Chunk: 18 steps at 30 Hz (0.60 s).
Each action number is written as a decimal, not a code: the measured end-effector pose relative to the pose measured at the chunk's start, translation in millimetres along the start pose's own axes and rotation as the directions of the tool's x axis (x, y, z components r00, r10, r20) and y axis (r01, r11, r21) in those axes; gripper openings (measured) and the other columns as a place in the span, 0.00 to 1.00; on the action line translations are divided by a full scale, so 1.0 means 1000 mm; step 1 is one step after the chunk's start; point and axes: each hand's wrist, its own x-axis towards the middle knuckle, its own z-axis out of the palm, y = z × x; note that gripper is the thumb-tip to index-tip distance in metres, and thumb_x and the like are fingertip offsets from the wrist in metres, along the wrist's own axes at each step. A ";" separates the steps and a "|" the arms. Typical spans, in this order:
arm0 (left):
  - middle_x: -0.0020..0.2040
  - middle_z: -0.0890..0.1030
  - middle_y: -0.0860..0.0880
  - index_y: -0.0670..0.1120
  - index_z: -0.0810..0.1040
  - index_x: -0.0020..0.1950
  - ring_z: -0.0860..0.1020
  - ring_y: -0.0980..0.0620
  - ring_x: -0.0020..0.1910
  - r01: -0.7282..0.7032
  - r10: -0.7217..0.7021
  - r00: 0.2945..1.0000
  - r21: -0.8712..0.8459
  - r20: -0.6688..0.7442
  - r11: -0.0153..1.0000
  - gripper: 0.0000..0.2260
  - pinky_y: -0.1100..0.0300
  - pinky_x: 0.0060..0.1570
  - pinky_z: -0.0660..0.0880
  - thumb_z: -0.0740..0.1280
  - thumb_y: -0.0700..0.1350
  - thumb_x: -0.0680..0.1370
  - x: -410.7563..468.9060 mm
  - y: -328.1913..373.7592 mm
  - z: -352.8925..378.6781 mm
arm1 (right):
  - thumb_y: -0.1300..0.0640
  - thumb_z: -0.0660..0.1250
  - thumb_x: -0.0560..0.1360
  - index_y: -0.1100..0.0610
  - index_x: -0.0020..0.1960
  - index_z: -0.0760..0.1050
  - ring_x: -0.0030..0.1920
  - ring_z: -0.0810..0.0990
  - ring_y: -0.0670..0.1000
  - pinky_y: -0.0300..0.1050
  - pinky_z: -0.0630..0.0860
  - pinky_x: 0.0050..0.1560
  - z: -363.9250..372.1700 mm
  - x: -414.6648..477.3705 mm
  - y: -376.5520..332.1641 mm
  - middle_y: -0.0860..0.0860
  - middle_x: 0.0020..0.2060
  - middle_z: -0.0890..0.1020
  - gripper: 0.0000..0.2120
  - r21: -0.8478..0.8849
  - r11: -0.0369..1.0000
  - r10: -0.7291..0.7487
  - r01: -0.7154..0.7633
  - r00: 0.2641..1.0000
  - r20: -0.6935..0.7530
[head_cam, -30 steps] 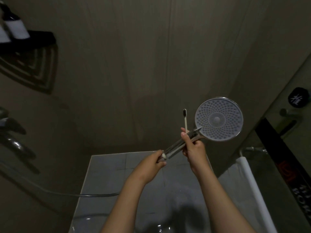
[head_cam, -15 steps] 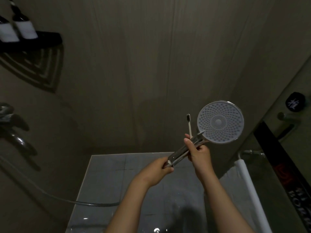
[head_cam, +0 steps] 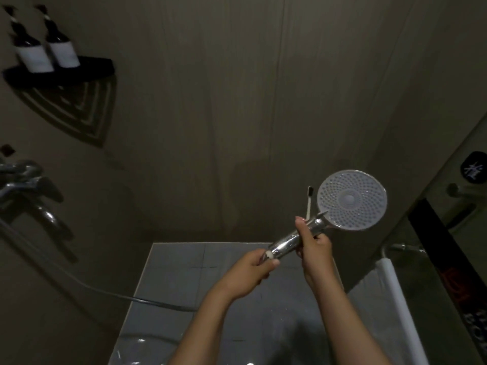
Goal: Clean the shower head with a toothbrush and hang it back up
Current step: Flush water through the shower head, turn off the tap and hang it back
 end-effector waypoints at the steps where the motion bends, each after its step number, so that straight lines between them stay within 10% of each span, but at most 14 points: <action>1: 0.32 0.67 0.54 0.51 0.69 0.40 0.65 0.62 0.28 -0.004 0.005 1.000 0.041 -0.020 0.999 0.09 0.68 0.29 0.62 0.63 0.44 0.79 0.001 0.000 -0.002 | 0.55 0.68 0.75 0.55 0.53 0.79 0.35 0.74 0.44 0.39 0.69 0.36 0.001 -0.001 0.000 0.47 0.34 0.76 0.08 -0.004 1.000 -0.008 0.008 1.000 0.002; 8: 0.34 0.71 0.55 0.53 0.71 0.41 0.70 0.58 0.36 0.031 -0.012 0.998 0.292 -0.067 0.956 0.06 0.58 0.42 0.67 0.65 0.48 0.77 0.006 -0.013 -0.004 | 0.59 0.69 0.74 0.54 0.46 0.80 0.31 0.74 0.42 0.32 0.69 0.30 0.010 0.000 -0.004 0.46 0.30 0.77 0.02 -0.106 0.993 -0.049 0.057 0.996 0.071; 18: 0.30 0.65 0.53 0.49 0.66 0.40 0.65 0.63 0.21 0.146 -0.148 0.981 0.024 0.128 0.989 0.09 0.70 0.22 0.59 0.63 0.44 0.79 0.005 0.005 -0.016 | 0.57 0.69 0.74 0.56 0.43 0.78 0.23 0.69 0.41 0.32 0.64 0.22 0.006 -0.001 -0.015 0.43 0.21 0.72 0.03 -0.064 0.998 -0.014 0.020 0.996 0.091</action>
